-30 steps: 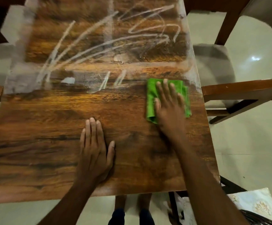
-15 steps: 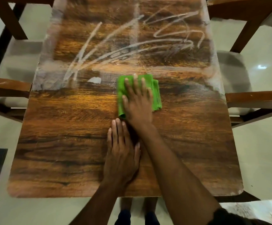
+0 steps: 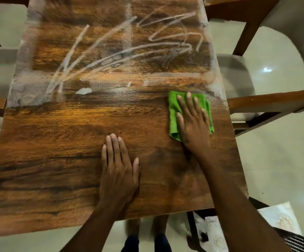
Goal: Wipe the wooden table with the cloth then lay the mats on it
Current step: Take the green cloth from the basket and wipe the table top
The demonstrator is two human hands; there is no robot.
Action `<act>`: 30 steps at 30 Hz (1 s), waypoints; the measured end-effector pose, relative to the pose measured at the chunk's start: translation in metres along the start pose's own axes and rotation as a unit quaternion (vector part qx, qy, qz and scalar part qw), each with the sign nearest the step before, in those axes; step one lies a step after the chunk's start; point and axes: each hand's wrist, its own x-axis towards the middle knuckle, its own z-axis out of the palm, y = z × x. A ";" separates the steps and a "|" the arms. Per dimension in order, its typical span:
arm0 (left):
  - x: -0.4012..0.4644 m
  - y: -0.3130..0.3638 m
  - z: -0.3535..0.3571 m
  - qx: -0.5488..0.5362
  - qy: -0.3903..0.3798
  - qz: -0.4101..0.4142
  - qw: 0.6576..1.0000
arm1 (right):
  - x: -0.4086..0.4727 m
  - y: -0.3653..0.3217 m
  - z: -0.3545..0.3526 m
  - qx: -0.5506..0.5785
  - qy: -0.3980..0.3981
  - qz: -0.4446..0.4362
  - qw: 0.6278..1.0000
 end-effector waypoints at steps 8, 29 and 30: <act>-0.001 0.003 -0.007 -0.009 -0.018 0.002 1.000 | -0.157 0.040 -0.027 0.047 -0.035 0.053 0.997; 0.051 0.184 -0.273 0.017 -0.012 0.329 0.944 | -0.189 0.083 -0.341 -0.053 0.042 0.228 0.971; 0.052 0.204 -0.299 0.016 0.010 0.344 0.939 | -0.189 0.086 -0.364 -0.059 0.050 0.227 0.971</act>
